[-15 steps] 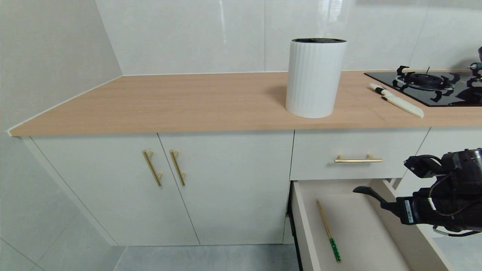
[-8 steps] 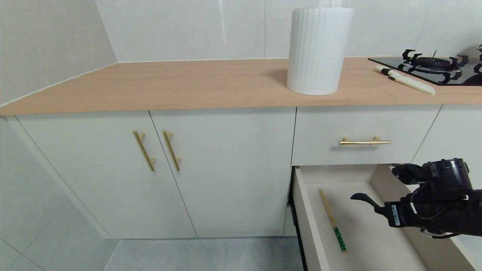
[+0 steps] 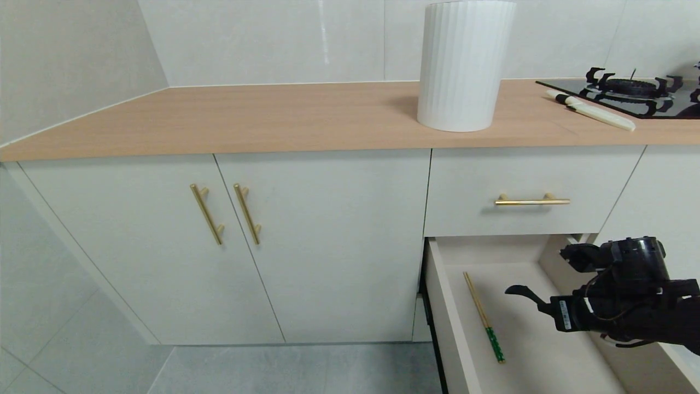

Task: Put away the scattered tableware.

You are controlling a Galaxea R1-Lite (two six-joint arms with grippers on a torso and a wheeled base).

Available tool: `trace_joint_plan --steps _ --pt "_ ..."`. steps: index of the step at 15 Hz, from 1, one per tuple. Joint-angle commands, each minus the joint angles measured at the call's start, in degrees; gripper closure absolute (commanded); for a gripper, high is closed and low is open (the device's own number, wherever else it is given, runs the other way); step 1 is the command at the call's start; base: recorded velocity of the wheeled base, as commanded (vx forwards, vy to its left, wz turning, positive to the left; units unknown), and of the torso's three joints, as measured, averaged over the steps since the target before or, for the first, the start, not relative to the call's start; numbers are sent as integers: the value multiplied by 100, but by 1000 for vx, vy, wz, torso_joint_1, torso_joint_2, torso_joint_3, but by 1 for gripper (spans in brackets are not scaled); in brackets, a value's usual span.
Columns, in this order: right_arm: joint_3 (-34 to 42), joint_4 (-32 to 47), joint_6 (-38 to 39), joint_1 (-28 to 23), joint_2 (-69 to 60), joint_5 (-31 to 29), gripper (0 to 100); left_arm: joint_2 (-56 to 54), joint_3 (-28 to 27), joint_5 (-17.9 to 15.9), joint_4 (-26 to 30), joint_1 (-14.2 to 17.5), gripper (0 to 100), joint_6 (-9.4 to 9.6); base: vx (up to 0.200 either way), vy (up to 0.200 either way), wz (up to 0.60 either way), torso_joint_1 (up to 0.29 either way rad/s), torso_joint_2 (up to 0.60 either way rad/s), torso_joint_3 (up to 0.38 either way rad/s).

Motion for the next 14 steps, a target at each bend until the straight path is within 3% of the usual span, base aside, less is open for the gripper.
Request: trace_joint_plan --steps 1,6,10,14 --pt "-6 -68 2 3 321 -98 100 -1 2 2 -2 1 0 -2 0 0 0 0 0 0" --pt "-24 -947 29 11 1419 -652 100 -1 2 2 -2 1 0 -2 0 0 0 0 0 0" --pt "3 -1984 20 11 2254 -713 100 -1 2 2 -2 1 0 -2 0 0 0 0 0 0" --pt "-24 -2274 20 47 2527 -713 100 -1 2 -7 -2 1 0 -2 0 0 0 0 0 0"
